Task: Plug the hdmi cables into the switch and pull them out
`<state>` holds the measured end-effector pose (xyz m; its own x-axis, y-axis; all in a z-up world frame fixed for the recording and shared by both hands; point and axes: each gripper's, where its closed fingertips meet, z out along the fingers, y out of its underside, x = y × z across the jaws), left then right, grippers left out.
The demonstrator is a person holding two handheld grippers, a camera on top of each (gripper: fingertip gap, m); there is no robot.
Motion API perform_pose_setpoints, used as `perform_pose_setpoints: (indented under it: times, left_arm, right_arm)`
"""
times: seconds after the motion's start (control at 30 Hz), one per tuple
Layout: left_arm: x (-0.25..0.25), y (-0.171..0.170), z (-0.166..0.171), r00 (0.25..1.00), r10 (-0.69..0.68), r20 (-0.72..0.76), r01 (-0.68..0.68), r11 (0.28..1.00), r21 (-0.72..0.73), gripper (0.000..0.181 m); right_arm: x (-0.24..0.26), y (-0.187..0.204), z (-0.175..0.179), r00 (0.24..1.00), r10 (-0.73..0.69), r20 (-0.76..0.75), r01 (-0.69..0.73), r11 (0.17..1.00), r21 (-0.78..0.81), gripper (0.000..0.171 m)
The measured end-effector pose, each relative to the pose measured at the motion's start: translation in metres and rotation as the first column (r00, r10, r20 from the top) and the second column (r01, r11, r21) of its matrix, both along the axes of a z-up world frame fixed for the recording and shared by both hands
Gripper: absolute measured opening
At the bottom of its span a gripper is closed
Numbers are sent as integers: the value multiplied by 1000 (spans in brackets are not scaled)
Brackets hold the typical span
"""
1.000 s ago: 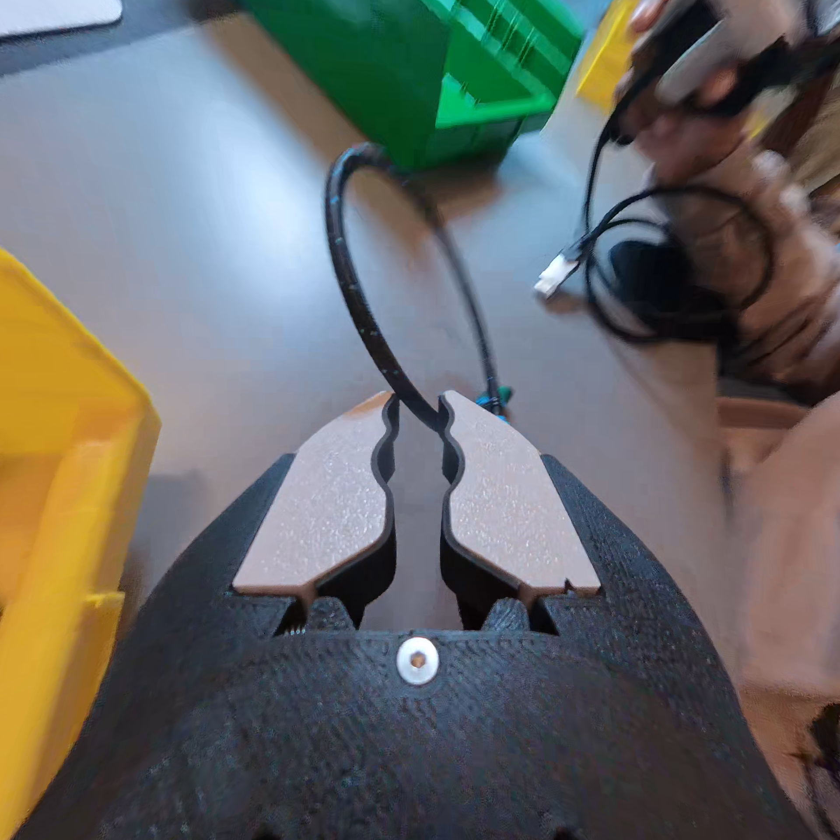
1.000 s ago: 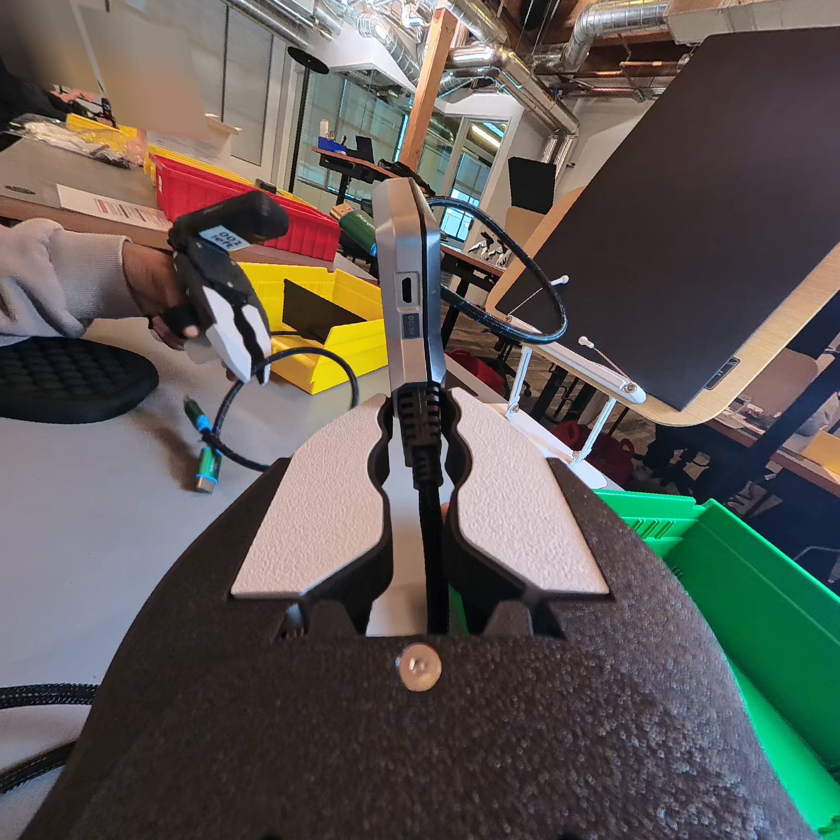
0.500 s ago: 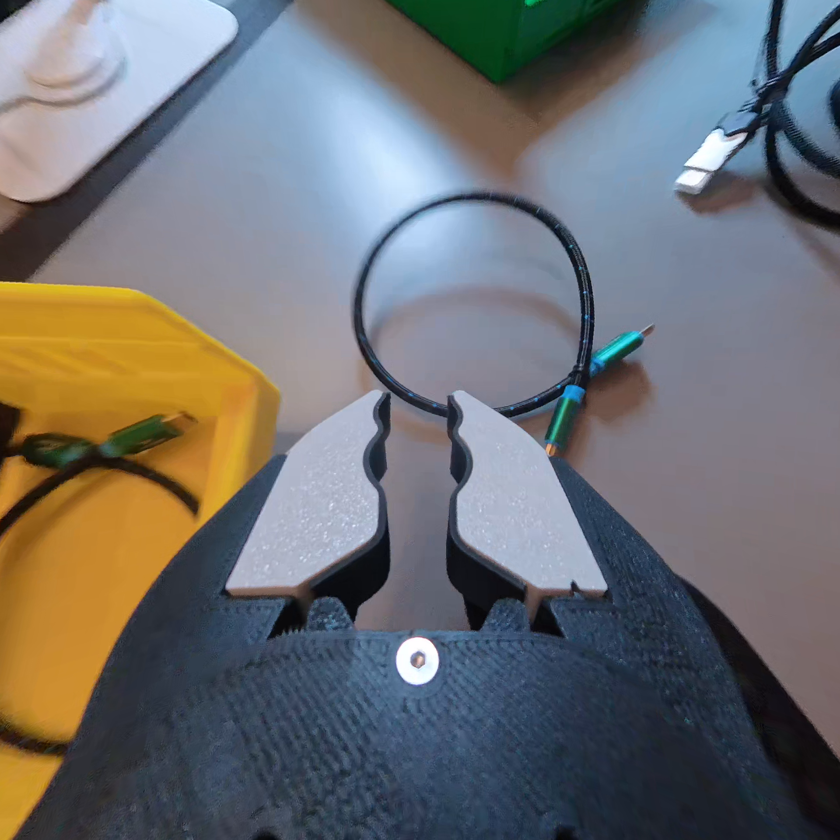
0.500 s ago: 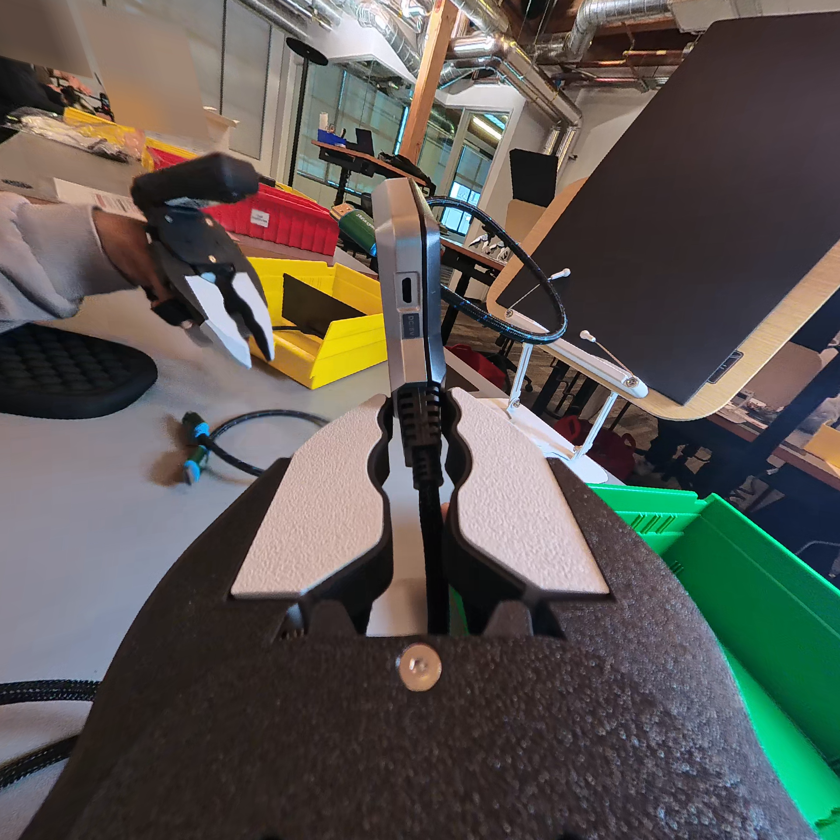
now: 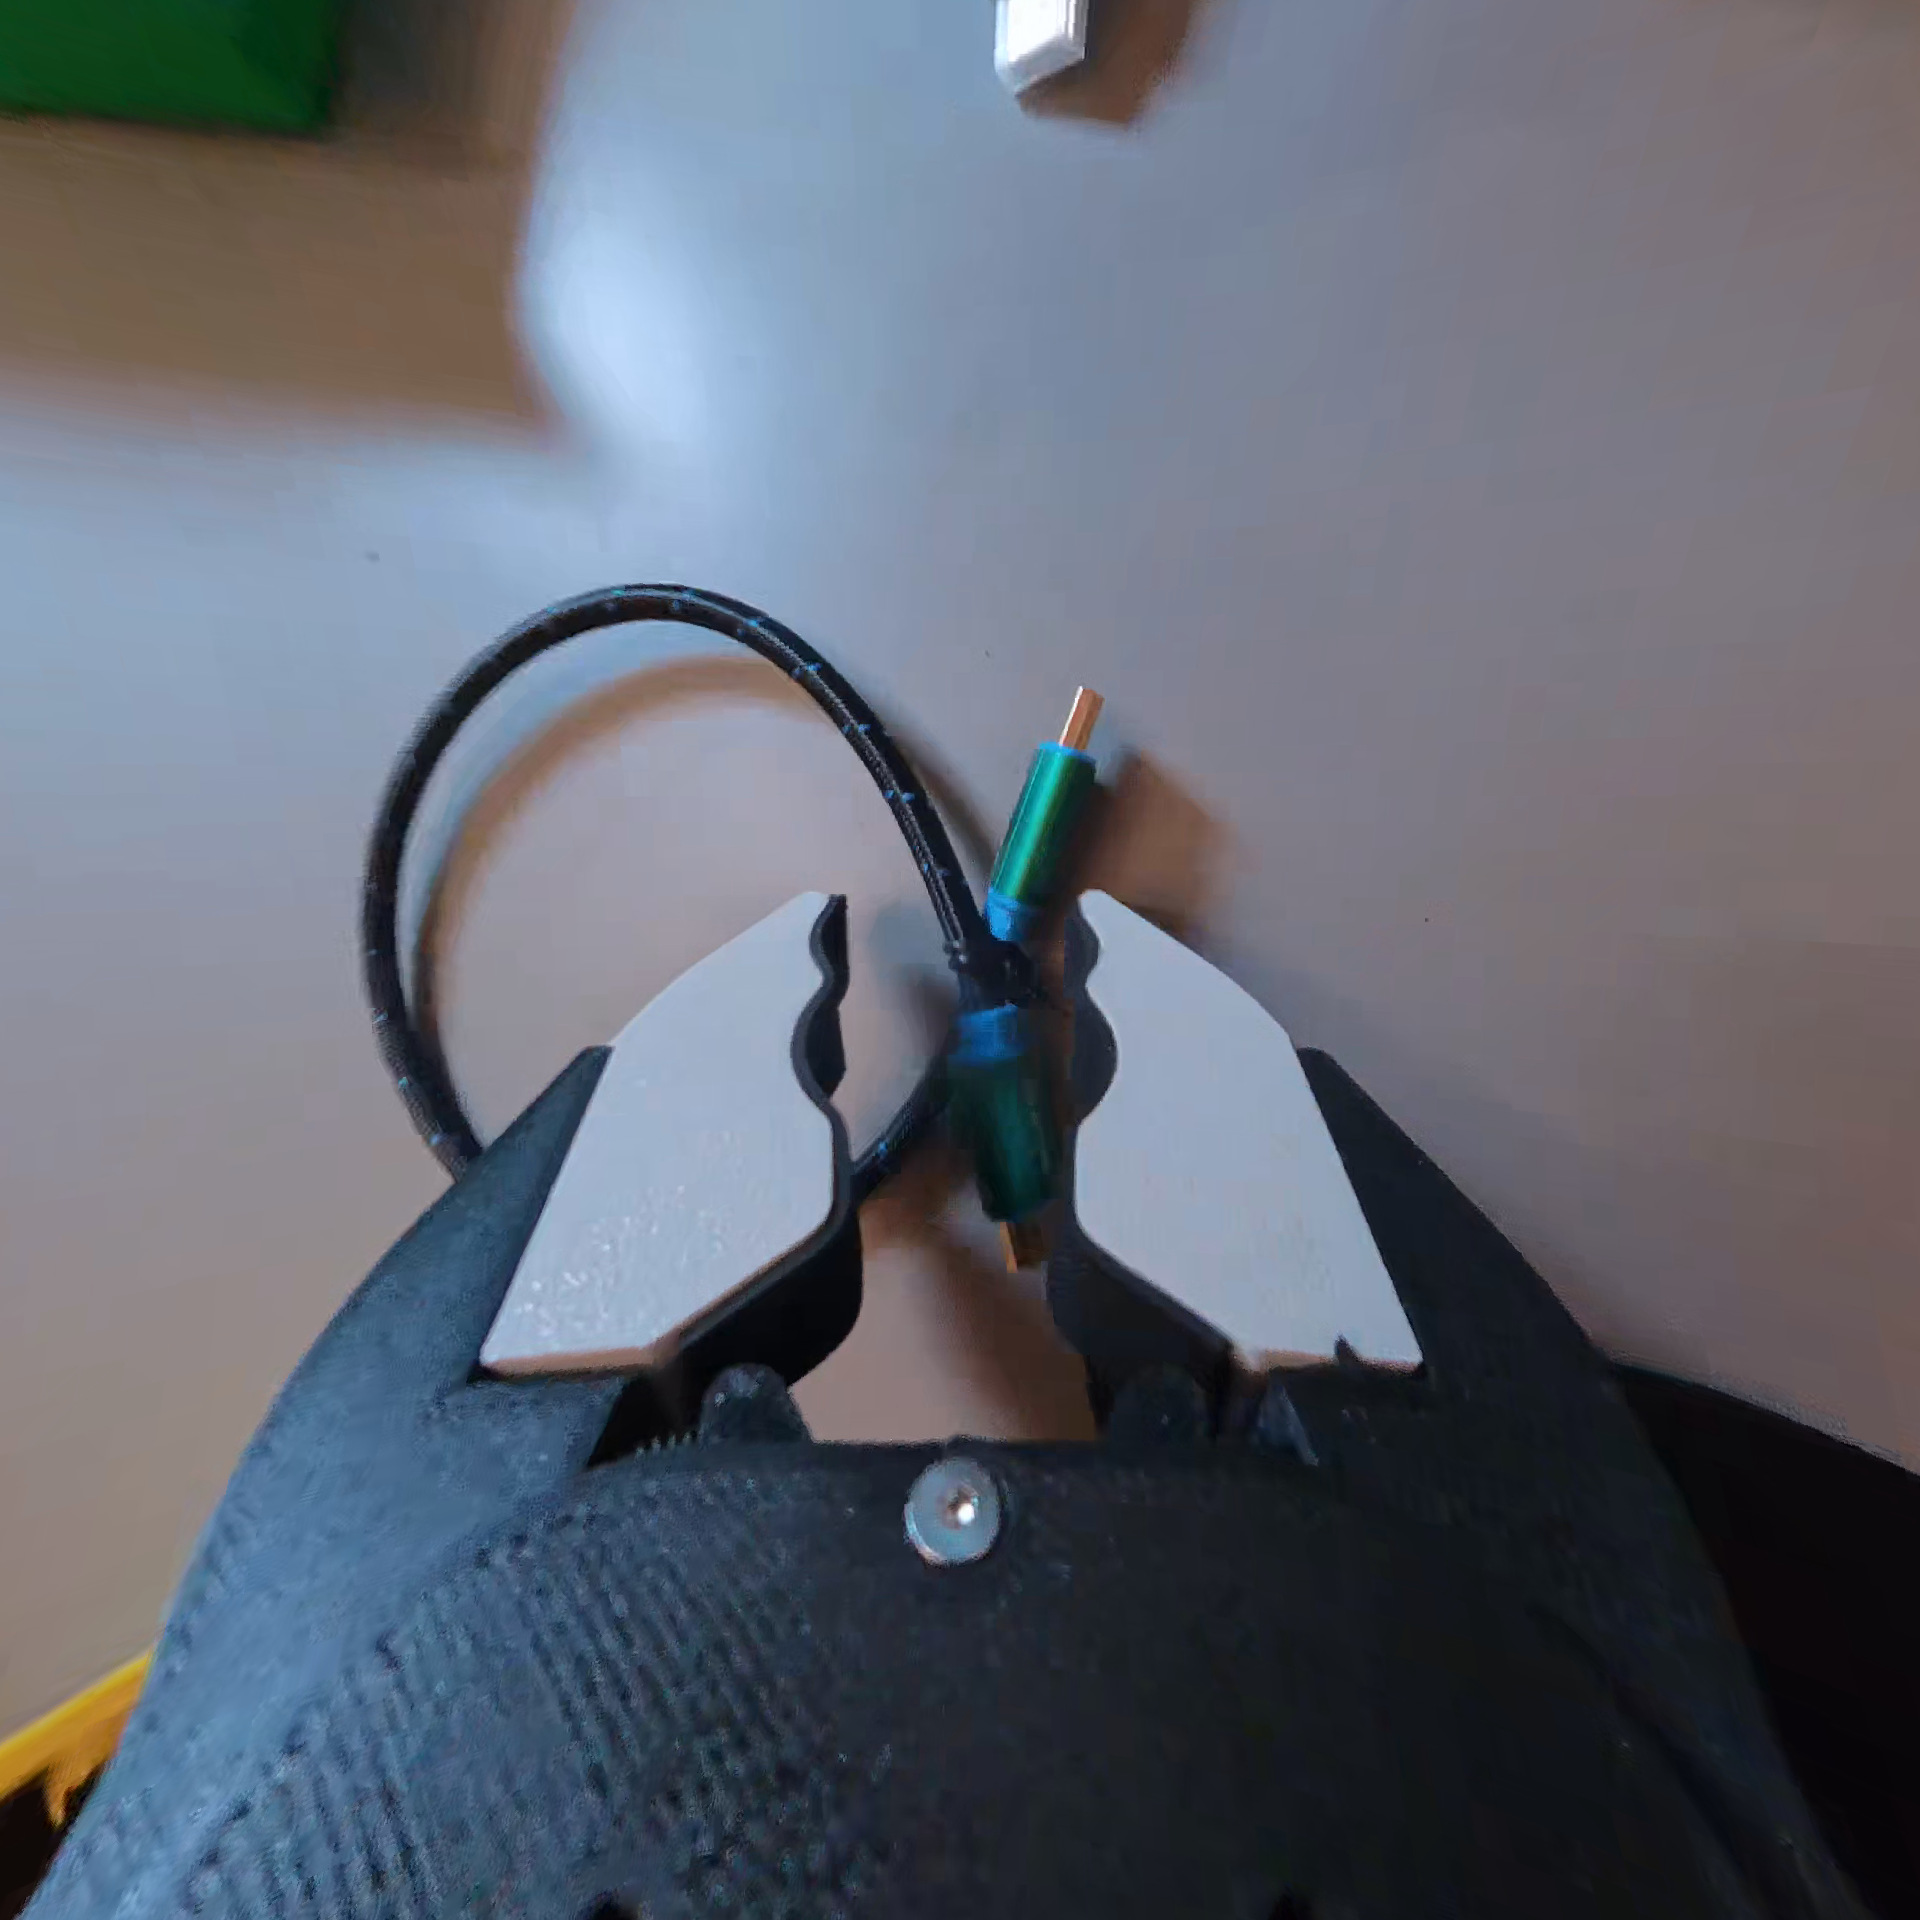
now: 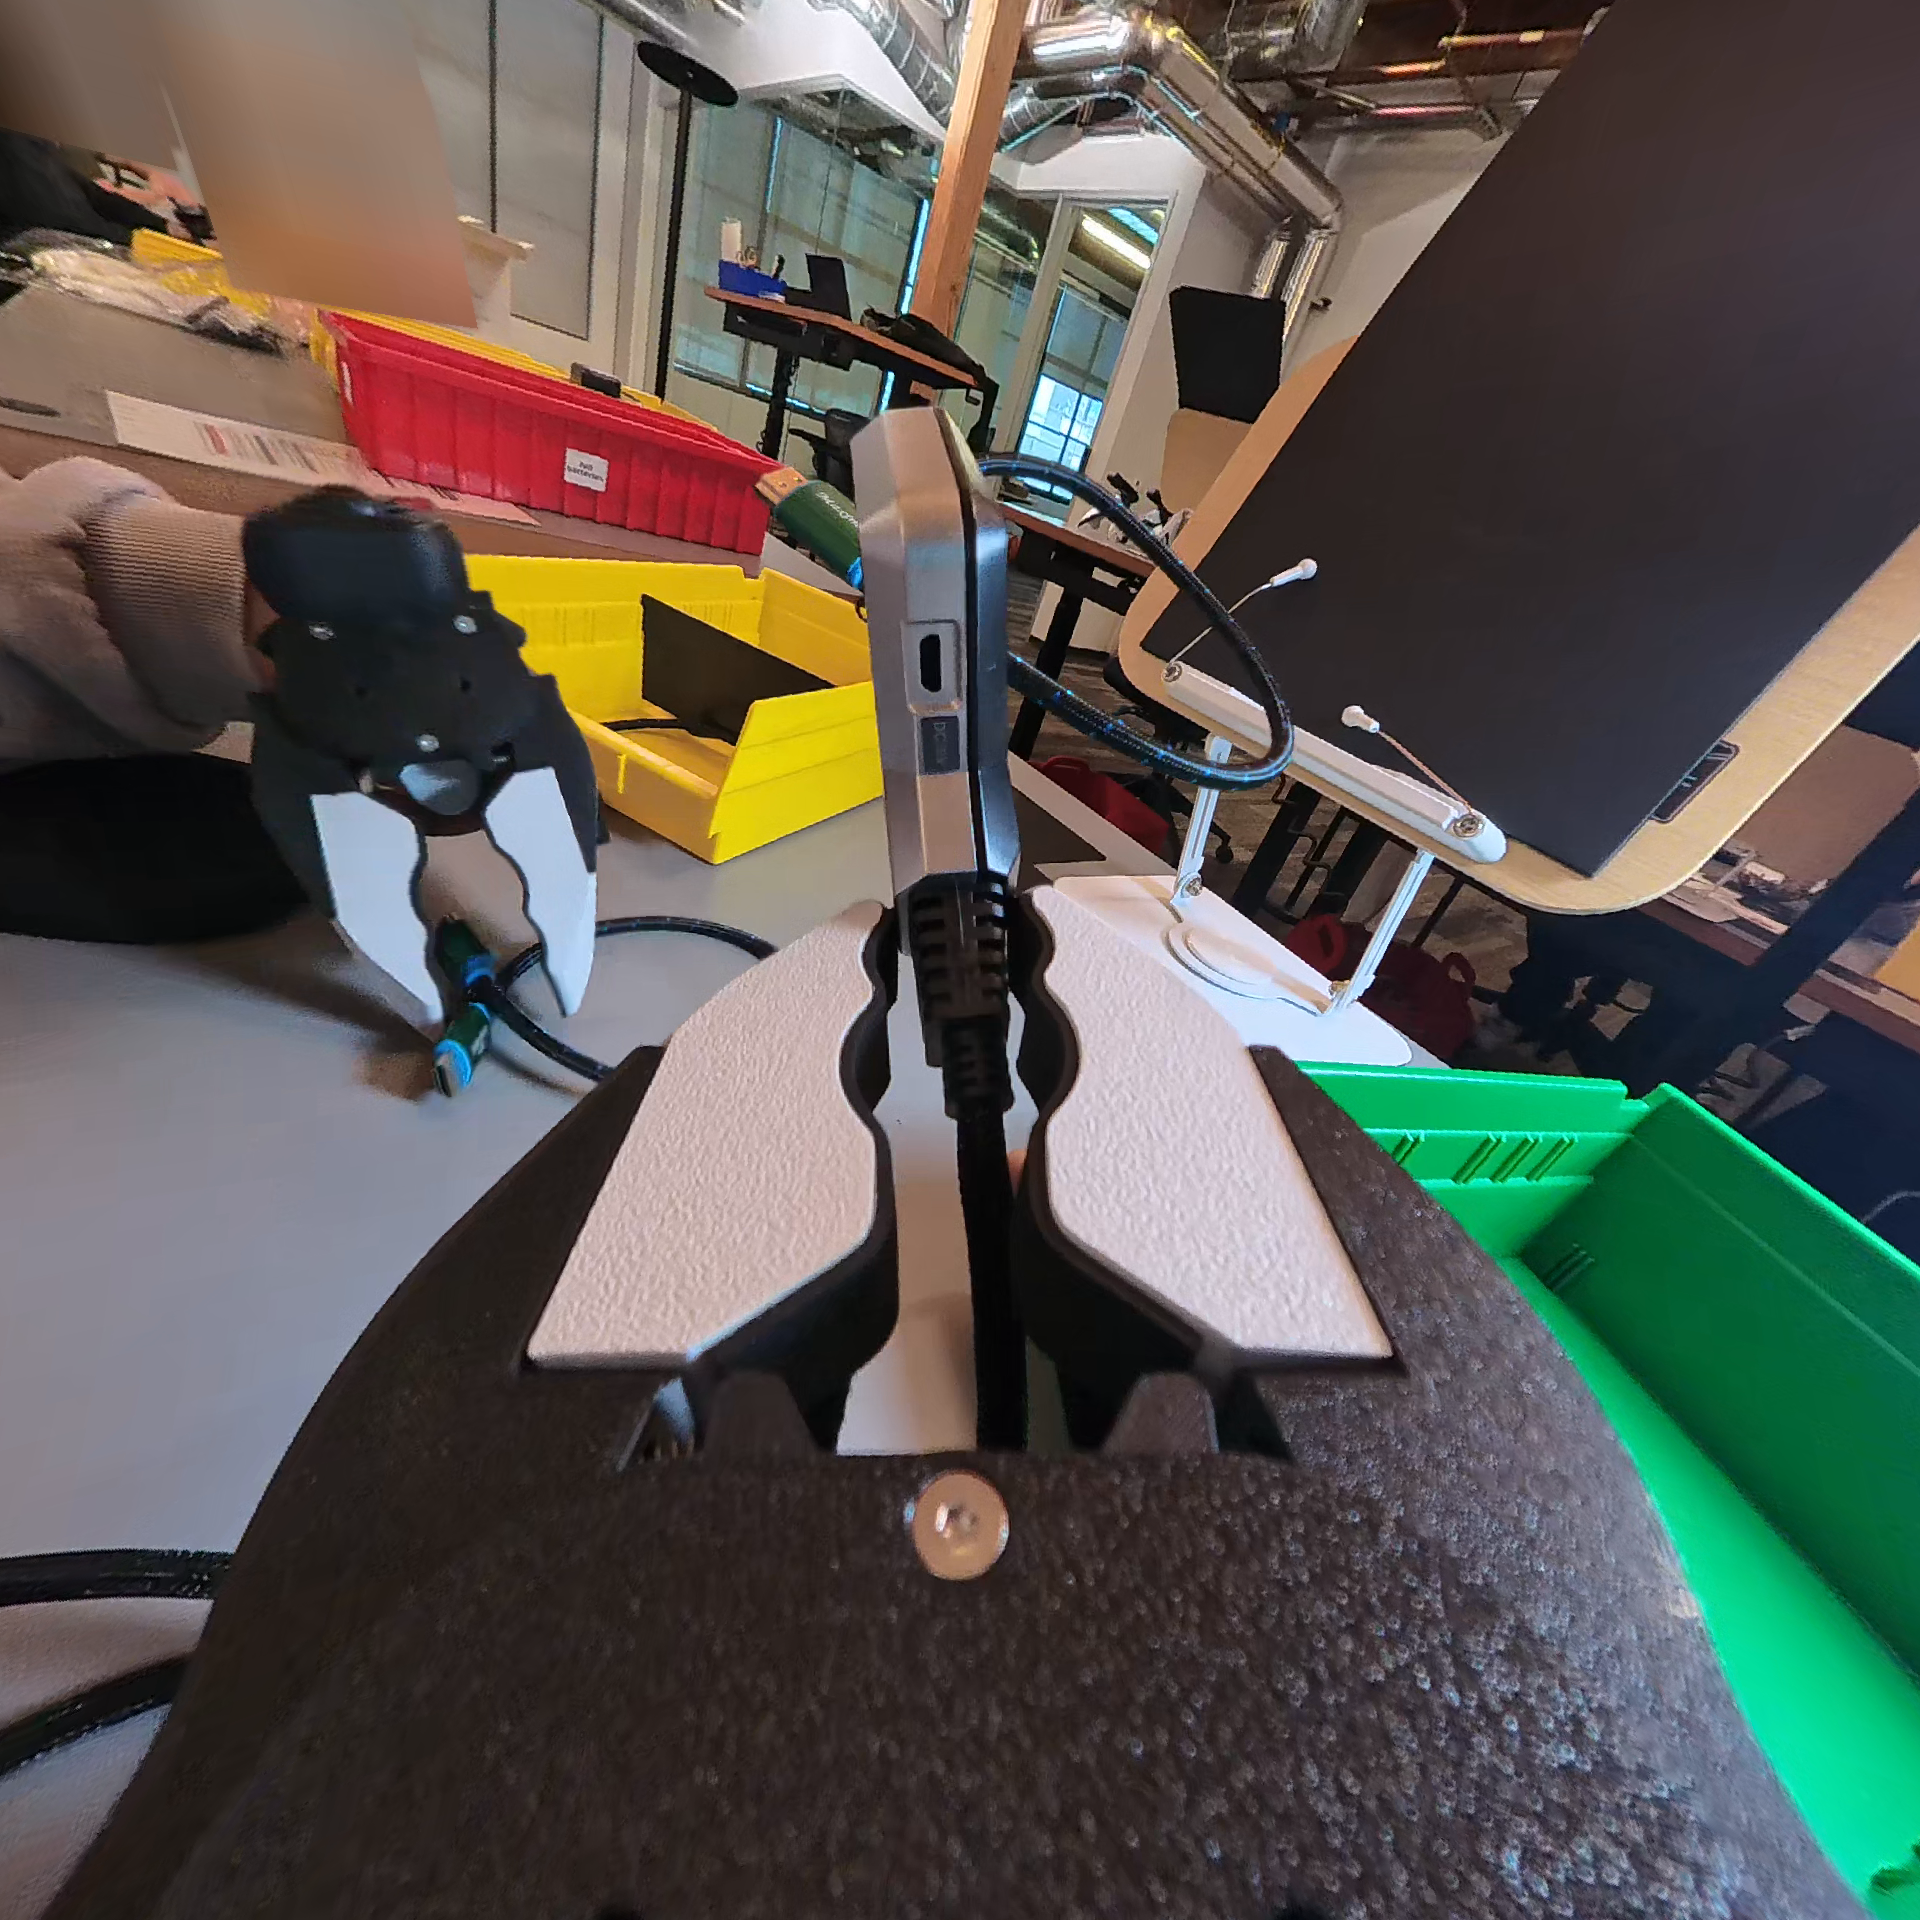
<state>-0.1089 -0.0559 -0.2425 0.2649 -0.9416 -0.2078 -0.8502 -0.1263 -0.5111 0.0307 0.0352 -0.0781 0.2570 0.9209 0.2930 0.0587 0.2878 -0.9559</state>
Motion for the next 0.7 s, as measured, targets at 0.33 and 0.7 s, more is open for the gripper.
perform_pose_setpoints:
  times: [0.33, 0.7]
  left_arm:
    - [-14, 28, 29, 979, 201, 34, -204, 958, 203, 21]
    - [-22, 49, 155, 937, 345, 49, -296, 714, 634, 20]
  right_arm:
    - [3, 4, -7, 999, -8, 36, 7, 1000, 23, 20]
    - [-16, -20, -25, 979, -10, 205, -49, 958, 281, 20]
